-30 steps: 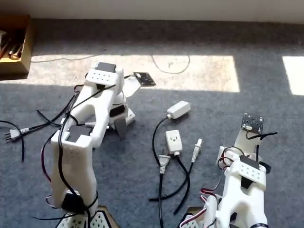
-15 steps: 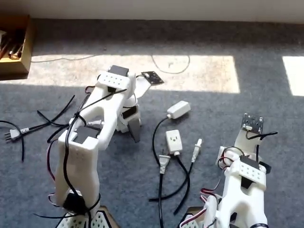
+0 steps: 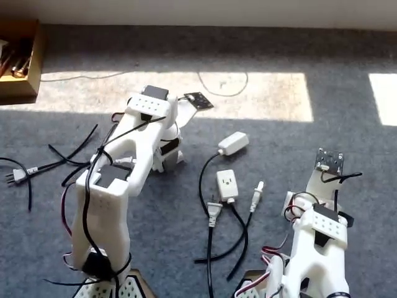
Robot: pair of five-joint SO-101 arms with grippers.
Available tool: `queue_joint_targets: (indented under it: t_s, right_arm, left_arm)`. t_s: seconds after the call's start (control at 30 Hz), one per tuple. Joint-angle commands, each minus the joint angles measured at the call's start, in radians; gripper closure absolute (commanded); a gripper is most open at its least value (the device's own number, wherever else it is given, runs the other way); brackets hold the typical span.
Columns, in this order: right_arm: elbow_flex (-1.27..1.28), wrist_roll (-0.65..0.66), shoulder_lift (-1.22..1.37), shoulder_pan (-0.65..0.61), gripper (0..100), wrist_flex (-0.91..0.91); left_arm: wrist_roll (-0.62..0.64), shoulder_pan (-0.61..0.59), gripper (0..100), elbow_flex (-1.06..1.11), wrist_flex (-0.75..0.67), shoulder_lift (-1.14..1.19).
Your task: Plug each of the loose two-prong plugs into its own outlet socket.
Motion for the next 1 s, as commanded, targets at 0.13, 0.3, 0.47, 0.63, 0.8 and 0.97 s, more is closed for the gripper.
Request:
queue_joint_targets:
  t_s: [0.13,0.3,0.47,0.63,0.8,0.97]
  right_arm:
    - [-0.004,0.011,-0.021,-0.010,50.3,-0.016]
    - [-0.004,0.011,-0.019,-0.012,50.3,-0.016]
    - [-0.004,0.011,-0.019,-0.012,50.3,-0.016]
    - [-0.004,0.011,-0.019,-0.012,50.3,-0.016]
    - [-0.004,0.011,-0.019,-0.012,50.3,-0.016]
    - [-0.004,0.011,-0.019,-0.012,50.3,-0.016]
  left_arm:
    - [-0.362,-0.113,100,0.038,0.267,-0.042]
    - [-0.647,-0.222,100,0.232,0.262,-0.220]
    - [-0.675,-0.231,100,0.555,0.183,-0.487]
    - [-0.674,-0.222,100,0.997,-0.129,-0.839]
    - [-0.598,-0.222,100,1.336,-0.497,-1.171]
    - [-0.557,-0.105,100,1.465,-0.505,-1.345]
